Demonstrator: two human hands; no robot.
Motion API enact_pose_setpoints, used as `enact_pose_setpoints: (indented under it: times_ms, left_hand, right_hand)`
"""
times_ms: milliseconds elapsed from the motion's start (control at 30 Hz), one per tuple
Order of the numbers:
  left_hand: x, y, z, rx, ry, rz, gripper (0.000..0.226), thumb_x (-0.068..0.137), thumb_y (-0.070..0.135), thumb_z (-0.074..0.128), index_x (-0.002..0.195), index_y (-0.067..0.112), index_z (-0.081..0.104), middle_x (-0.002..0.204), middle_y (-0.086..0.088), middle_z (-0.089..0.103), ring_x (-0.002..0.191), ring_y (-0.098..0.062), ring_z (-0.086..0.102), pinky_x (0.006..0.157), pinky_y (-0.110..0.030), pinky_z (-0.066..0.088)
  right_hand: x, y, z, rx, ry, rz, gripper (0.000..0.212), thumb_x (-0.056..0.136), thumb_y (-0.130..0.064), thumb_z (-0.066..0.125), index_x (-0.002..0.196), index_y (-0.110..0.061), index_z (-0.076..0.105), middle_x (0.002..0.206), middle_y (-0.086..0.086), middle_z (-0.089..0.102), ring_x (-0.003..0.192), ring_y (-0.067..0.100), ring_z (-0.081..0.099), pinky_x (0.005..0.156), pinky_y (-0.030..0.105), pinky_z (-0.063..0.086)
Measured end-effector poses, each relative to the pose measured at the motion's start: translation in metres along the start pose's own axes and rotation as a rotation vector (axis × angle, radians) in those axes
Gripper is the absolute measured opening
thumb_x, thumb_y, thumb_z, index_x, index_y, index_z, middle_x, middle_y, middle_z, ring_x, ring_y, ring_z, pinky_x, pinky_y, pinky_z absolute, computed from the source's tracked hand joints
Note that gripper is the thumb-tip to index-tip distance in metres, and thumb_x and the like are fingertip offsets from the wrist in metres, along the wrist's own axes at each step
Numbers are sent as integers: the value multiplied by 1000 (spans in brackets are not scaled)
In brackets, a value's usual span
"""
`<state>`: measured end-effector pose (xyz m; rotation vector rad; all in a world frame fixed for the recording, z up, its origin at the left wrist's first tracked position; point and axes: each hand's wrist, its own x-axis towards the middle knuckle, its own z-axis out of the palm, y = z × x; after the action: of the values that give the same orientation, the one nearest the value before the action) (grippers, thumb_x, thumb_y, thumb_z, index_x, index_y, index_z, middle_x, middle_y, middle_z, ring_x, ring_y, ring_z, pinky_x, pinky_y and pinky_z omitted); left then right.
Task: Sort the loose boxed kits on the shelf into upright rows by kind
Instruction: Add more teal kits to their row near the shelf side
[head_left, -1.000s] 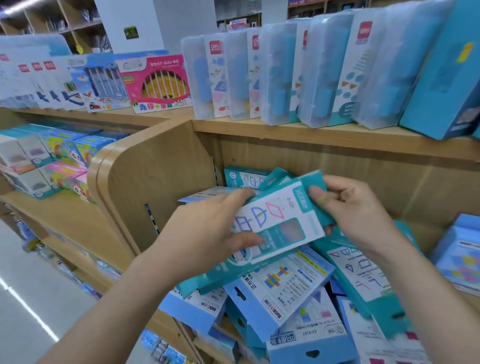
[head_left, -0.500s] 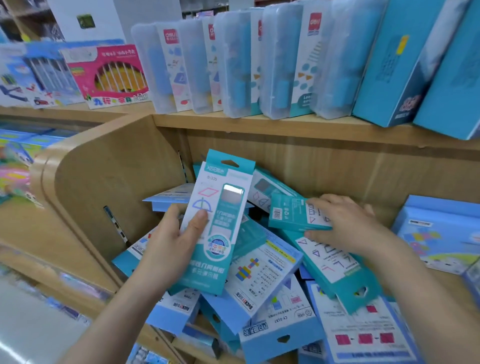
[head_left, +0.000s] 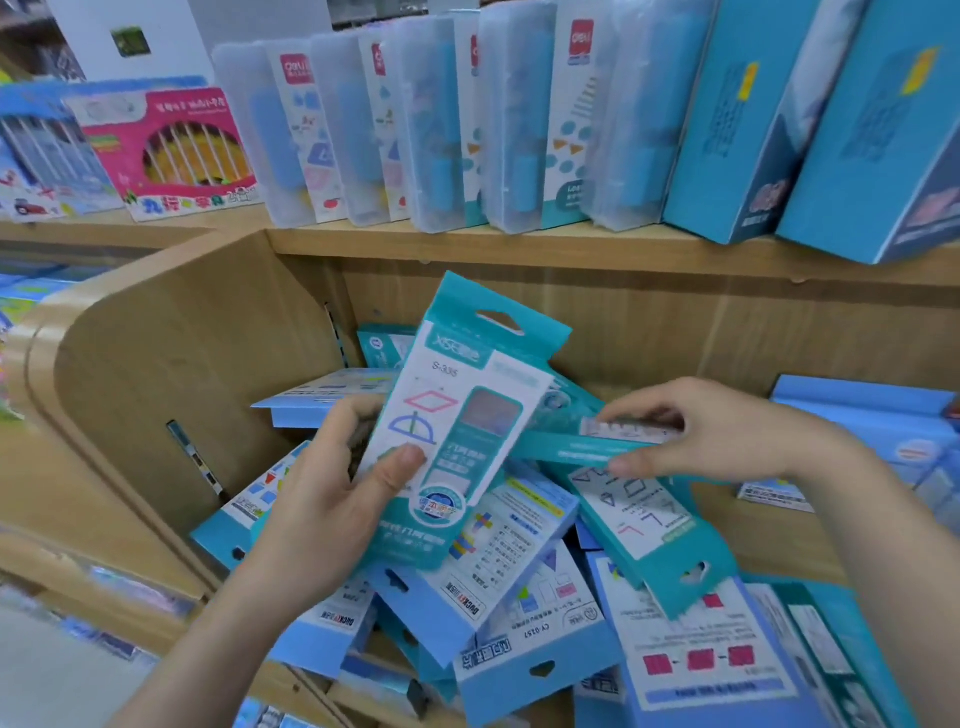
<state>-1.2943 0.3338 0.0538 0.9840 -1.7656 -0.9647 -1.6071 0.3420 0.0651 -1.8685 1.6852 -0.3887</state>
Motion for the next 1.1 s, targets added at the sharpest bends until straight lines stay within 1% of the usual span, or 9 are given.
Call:
enact_pose_setpoints:
  times_ms: [67,167,267,433,533,633,733,867,1100]
  left_hand:
    - [4,5,4,97,-84,104,23,83,41,58,103,36,49,99,21,66,82,-1,65,59,-16,50]
    - [12,8,15,204,-208,130,30,79,57,50,104,41,44,100,24,63,87,-3,64,68,-32,55]
    - [21,9,23,227,-253,166,32,80,58,47,104,37,43,99,24,62,85,-5,63,68,-37,52]
    - [31,12,36,99,-226,134,33,80,55,51,104,34,46,100,17,65,92,-9,65,73,-38,54]
    - [34,11,46,1,-177,67,30,82,50,54,103,30,48,98,15,66,93,-11,65,73,-36,54]
    - [32,11,55,-138,-83,-33,28,82,40,53,103,21,49,96,10,70,85,-10,69,61,-24,54]
    - [27,11,64,-283,-7,-157,34,80,38,55,106,16,50,101,-1,71,86,-19,71,65,-33,58]
    - [16,17,78,-351,-24,-216,34,79,35,56,107,16,52,103,-5,71,88,-25,71,72,-44,57]
    - [-1,44,108,-330,-48,-56,29,80,24,56,107,14,52,99,2,72,91,-20,69,73,-39,59]
  right_hand:
    - [-4,-6,-2,117,-145,-43,73,56,-79,66,115,-37,65,108,-11,70,101,6,64,98,37,47]
    - [-9,-15,-5,306,-256,-15,59,68,-64,67,108,-21,71,110,-1,71,104,17,63,93,31,46]
    - [-14,-7,-4,545,-333,127,82,44,-68,81,101,-9,73,113,20,67,95,30,61,87,40,46]
    - [-23,17,2,1031,-334,79,79,39,-69,82,97,-16,77,105,10,72,89,20,71,74,31,57]
    - [-33,32,9,1478,-477,-166,94,77,-68,58,138,2,43,138,26,47,127,36,48,102,46,42]
    - [-38,55,22,1667,-496,-388,98,79,-65,55,148,-4,22,150,26,28,136,44,29,106,54,35]
    - [-54,44,31,1570,-149,-310,83,68,-46,79,137,-13,48,137,22,50,120,42,52,79,35,55]
    - [-72,34,35,1278,418,-38,52,45,-30,89,92,-15,70,81,-1,74,53,5,63,38,12,33]
    - [-117,45,14,1188,786,-46,68,32,-58,88,88,-23,73,89,-7,73,63,0,63,38,14,38]
